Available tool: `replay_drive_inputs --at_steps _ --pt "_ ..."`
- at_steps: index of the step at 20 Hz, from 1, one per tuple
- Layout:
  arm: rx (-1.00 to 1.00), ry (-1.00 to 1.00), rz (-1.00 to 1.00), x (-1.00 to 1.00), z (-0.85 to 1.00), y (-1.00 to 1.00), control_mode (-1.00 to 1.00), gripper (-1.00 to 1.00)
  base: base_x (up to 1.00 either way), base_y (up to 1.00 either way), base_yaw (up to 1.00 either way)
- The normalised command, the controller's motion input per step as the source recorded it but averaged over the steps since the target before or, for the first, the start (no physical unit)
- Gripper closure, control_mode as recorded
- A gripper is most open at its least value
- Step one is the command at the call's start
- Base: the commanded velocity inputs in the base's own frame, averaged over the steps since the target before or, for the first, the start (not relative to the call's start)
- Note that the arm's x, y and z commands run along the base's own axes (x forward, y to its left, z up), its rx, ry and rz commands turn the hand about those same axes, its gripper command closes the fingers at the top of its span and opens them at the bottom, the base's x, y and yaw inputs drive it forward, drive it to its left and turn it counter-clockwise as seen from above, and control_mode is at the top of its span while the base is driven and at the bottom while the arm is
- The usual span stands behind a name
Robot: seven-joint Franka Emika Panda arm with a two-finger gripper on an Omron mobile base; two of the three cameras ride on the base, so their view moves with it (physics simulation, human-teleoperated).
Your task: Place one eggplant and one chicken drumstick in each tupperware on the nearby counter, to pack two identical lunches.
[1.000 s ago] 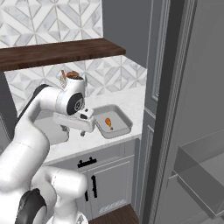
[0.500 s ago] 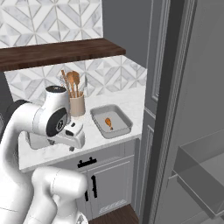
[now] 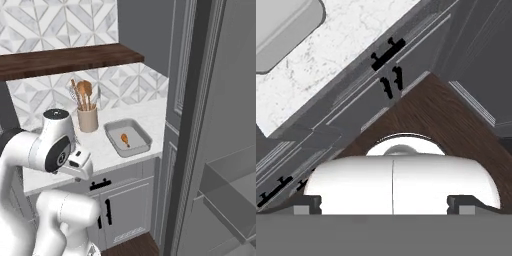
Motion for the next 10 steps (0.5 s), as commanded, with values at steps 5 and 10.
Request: replay_drive_inputs --at_steps 5,10 --pt "0.0 0.0 0.0 0.0 0.0 0.0 1.0 -1.0 -1.0 0.35 -0.03" --pt "0.0 0.0 0.0 0.0 0.0 0.0 1.0 -1.0 -1.0 0.23 -0.14"
